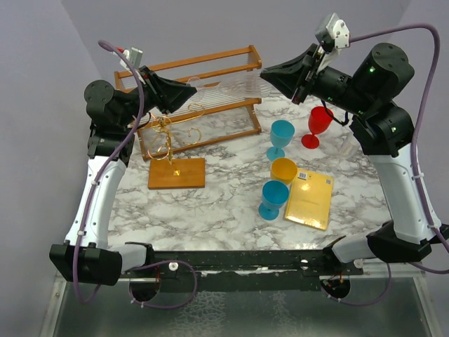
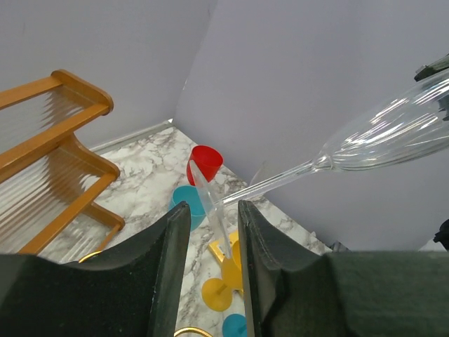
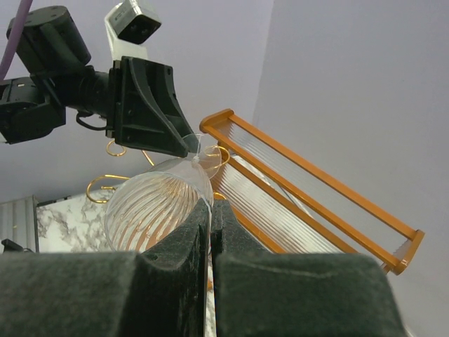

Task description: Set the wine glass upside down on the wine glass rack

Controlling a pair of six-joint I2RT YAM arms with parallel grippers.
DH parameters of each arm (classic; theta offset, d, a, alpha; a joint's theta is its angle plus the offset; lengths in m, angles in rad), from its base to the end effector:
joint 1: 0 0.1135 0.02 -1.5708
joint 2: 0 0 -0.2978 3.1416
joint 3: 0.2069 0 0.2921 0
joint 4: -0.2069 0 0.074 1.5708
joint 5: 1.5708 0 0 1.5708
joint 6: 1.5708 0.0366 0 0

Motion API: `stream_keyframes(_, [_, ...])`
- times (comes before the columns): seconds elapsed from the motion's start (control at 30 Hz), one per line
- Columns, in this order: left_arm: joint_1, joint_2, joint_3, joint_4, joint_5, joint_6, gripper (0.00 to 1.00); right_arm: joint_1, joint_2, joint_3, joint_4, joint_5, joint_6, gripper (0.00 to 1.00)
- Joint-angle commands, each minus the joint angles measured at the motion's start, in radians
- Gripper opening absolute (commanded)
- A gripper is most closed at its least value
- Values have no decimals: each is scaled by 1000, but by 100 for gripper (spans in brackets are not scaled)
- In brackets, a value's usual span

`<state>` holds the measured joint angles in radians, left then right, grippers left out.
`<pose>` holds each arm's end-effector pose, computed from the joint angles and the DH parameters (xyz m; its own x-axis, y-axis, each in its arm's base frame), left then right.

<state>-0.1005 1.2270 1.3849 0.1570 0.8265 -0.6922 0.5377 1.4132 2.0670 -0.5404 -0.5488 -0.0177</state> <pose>0.2823 -0.0555 0.5287 -0.2503 -0.4093 -0.8774 0.7847 0.4450 -0.4315 0.2206 0.1538 0.6410 0.1128 0.0497 -0.9924 -0.8803 0.4683 -0.0766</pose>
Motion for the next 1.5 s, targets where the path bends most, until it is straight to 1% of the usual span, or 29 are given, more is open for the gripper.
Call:
stream_keyframes(0.0, [-6,0,-15,35,10,-11,32,5,-2,-6,52,-22,16,1])
stream_keyframes(0.17, [-8,2,-21,45,8,-20,20,5,-5,-12,57,-29,18,1])
stream_keyframes(0.23, [-10,2,-23,55,8,-30,13,5,-6,-16,60,-29,16,1])
stream_keyframes(0.33, [-10,-1,-22,60,-3,-40,0,5,-8,-28,62,-21,4,1])
stream_keyframes(0.4, [-8,-6,-22,47,-31,-41,0,5,-9,-40,62,-14,-9,4])
stream_keyframes(0.5, [-3,-13,-10,-7,-87,-33,0,5,-20,-68,62,4,-42,14])
stream_keyframes(0.67, [26,-25,20,-90,-139,8,0,5,-57,-132,63,62,-111,41])
stream_keyframes(0.8, [47,-37,53,-157,-176,69,0,5,-97,-178,64,127,-161,66])
stream_keyframes(0.87, [60,-45,74,-194,-202,110,0,5,-117,-198,61,166,-185,74])
stream_keyframes(0.97, [80,-60,124,-274,-267,207,0,5,-150,-225,57,226,-226,81])
stream_keyframes(1.13, [101,-105,215,-423,-451,489,0,5,-192,-312,35,286,-337,87])
stream_keyframes(1.2, [115,-131,243,-470,-562,603,0,5,-199,-359,14,289,-381,88])
stream_keyframes(1.3, [144,-166,282,-525,-687,761,0,5,-201,-429,-15,261,-434,88])
stream_keyframes(1.37, [168,-183,315,-557,-758,852,0,5,-212,-493,3,237,-447,93])
stream_keyframes(1.47, [200,-202,366,-593,-855,982,0,5,-228,-590,60,218,-452,94])
